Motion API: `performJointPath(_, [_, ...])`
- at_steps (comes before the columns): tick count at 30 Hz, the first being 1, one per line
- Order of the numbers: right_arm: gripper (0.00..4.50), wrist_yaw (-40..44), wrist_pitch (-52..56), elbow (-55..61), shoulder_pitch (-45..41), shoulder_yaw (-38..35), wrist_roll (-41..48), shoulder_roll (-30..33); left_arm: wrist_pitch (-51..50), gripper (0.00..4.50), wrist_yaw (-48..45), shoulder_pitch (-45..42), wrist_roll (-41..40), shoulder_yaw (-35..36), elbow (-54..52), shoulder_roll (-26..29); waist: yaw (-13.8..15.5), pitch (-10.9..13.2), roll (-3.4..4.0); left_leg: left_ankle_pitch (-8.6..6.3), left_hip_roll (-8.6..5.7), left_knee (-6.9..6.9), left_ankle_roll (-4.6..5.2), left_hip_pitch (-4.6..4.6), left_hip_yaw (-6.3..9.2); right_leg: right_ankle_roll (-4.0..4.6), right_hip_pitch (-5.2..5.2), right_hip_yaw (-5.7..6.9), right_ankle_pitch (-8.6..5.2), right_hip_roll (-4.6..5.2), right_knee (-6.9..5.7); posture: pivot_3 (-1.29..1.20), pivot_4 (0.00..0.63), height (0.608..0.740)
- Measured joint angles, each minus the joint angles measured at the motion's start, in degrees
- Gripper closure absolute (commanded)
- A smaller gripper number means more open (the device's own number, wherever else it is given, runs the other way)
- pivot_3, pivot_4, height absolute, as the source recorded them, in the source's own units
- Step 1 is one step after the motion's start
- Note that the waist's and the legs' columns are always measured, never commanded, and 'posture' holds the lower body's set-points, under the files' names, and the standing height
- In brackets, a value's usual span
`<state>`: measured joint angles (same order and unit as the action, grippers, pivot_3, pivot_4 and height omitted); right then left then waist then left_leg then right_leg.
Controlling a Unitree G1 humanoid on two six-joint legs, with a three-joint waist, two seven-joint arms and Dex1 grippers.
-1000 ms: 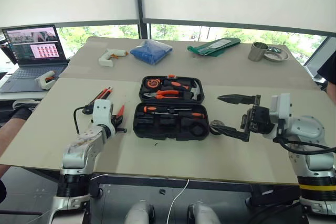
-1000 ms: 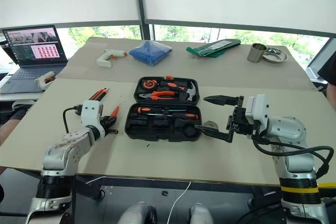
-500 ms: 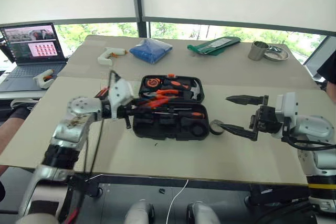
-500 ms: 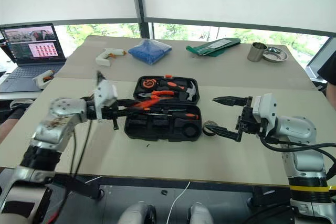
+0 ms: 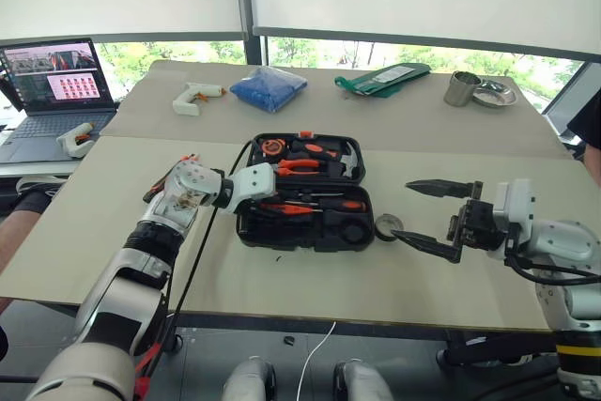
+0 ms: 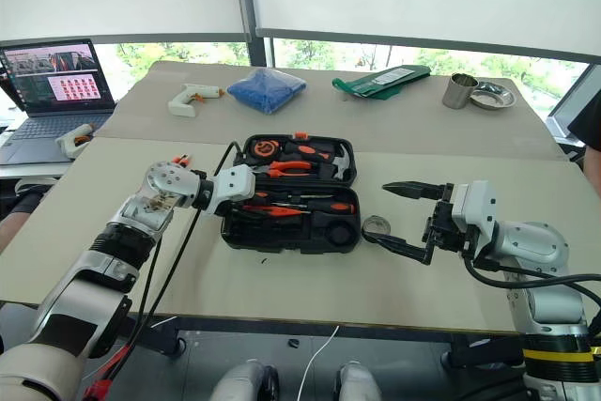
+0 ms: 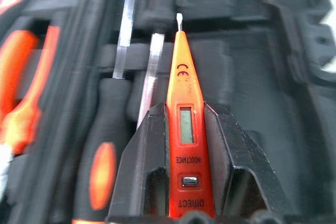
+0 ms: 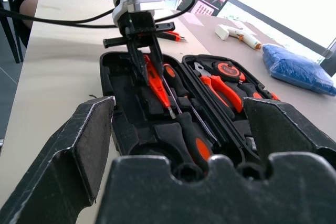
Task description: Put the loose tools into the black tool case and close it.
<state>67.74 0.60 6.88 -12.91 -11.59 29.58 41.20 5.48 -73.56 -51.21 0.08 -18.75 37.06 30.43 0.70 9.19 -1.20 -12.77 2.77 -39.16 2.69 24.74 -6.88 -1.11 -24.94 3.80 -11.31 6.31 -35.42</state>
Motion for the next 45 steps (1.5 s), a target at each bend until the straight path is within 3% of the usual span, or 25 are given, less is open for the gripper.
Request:
performJointPath(25, [0.00,0.97,0.74,0.26,-0.43,0.01,0.02,0.43,0.04,4.02,0.29,-0.70,6.44,-1.34,-0.19,2.56,-0.59,-0.01,0.01,-0.03,0.10,-0.55,0.04,-0.08,0.06,-0.35,0.02,-0.12,-0.24,-0.01,-0.60,0.00,0.150,0.739])
performJointPath(27, [0.00,0.99,0.75,0.16,-0.44,0.01,0.02,0.43,-1.20,3.01,0.08,-0.69,6.28,-0.86,-0.25,2.25,-0.63,-0.01,0.01,-0.03,0.10,-0.55,0.04,-0.08,0.07,-0.35,0.02,-0.12,-0.24,-0.01,-0.61,0.00,0.150,0.739])
performJointPath(31, [0.00,1.06,0.80,-0.15,-0.50,0.04,0.04,0.42,2.64,1.66,1.23,0.29,2.54,2.83,1.92,-0.59,-0.41,0.01,-0.01,-0.04,0.08,-0.59,0.06,0.01,0.07,-0.27,-0.05,-0.11,-0.19,0.02,-0.62,0.00,0.150,0.739])
performJointPath(36, [0.00,2.22,1.34,-0.32,-0.38,0.04,0.53,0.66,2.99,1.66,-2.45,-0.76,-5.66,9.44,1.99,-0.98,-0.29,0.05,-0.09,-0.04,0.07,-0.66,0.07,0.18,0.09,0.01,-0.16,-0.08,-0.01,0.01,-0.64,0.00,0.150,0.739])
performJointPath(39, [0.00,2.47,1.35,-0.99,-0.38,0.05,0.55,0.67,2.18,2.36,-3.35,-0.84,-6.77,10.41,1.69,-0.34,-0.17,0.05,-0.09,-0.04,0.06,-0.67,0.07,0.17,0.08,-0.01,-0.13,-0.08,-0.01,0.01,-0.63,0.00,0.150,0.739])
performJointPath(45, [0.00,2.37,1.35,-1.77,-0.72,1.38,0.51,0.44,7.25,4.47,-0.92,1.53,-5.95,10.76,5.86,-2.27,-0.07,0.05,-0.09,-0.05,0.06,-0.69,0.09,0.17,0.08,-0.01,-0.12,-0.07,0.00,0.01,-0.62,0.00,0.150,0.739])
